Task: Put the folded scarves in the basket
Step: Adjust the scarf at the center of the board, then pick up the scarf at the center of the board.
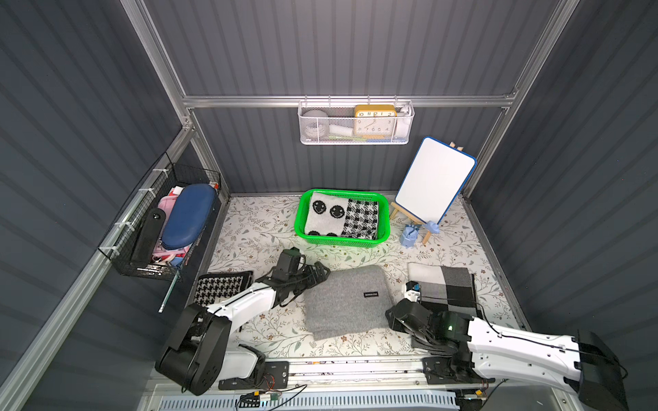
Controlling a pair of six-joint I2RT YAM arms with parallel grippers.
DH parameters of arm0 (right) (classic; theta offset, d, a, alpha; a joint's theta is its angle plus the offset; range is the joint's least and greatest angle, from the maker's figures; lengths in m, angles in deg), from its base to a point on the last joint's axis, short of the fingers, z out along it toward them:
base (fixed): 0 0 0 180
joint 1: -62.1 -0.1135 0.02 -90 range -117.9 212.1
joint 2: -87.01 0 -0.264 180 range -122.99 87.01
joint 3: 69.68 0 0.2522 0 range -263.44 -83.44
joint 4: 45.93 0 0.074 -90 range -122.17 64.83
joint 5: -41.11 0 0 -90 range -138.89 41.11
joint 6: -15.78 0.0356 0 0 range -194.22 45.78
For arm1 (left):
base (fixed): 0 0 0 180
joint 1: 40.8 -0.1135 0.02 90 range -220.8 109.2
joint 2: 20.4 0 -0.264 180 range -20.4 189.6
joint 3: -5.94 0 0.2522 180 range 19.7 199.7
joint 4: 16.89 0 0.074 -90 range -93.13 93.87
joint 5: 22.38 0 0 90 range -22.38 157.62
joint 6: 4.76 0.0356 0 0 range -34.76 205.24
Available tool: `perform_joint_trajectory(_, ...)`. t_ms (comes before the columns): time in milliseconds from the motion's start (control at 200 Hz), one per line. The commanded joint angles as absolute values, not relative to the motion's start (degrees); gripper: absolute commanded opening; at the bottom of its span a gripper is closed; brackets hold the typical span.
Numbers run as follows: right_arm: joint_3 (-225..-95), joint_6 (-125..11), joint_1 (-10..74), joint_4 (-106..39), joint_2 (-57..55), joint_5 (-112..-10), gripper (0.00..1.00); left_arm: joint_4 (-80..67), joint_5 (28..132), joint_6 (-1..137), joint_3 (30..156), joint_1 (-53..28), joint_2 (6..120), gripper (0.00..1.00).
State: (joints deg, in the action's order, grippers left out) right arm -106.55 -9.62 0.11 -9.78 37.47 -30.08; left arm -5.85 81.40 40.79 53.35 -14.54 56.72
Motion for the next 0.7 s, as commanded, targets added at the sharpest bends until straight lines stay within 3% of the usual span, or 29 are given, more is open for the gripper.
perform_joint_trajectory(0, -106.55, -8.92, -0.21, -3.69, 40.98, -25.04, 0.43, -3.7, 80.23, 43.58, 55.29, -14.52, 53.68, 0.99)
perform_joint_trajectory(290, -110.23, -17.78, 3.8, 1.45, 46.23, -20.56, 0.67, 8.49, 72.61, 43.95, 55.04, -14.52, 38.57, 0.99)
perform_joint_trajectory(500, -111.24, -27.53, 19.63, -7.14, 43.98, -37.61, 0.72, 15.67, 72.08, 40.97, 51.9, -14.52, 29.93, 0.99)
perform_joint_trajectory(695, -115.04, -32.51, 26.4, -13.45, 35.52, -44.98, 0.75, 17.97, 75.07, 35.63, 46.31, -14.52, 21.95, 0.99)
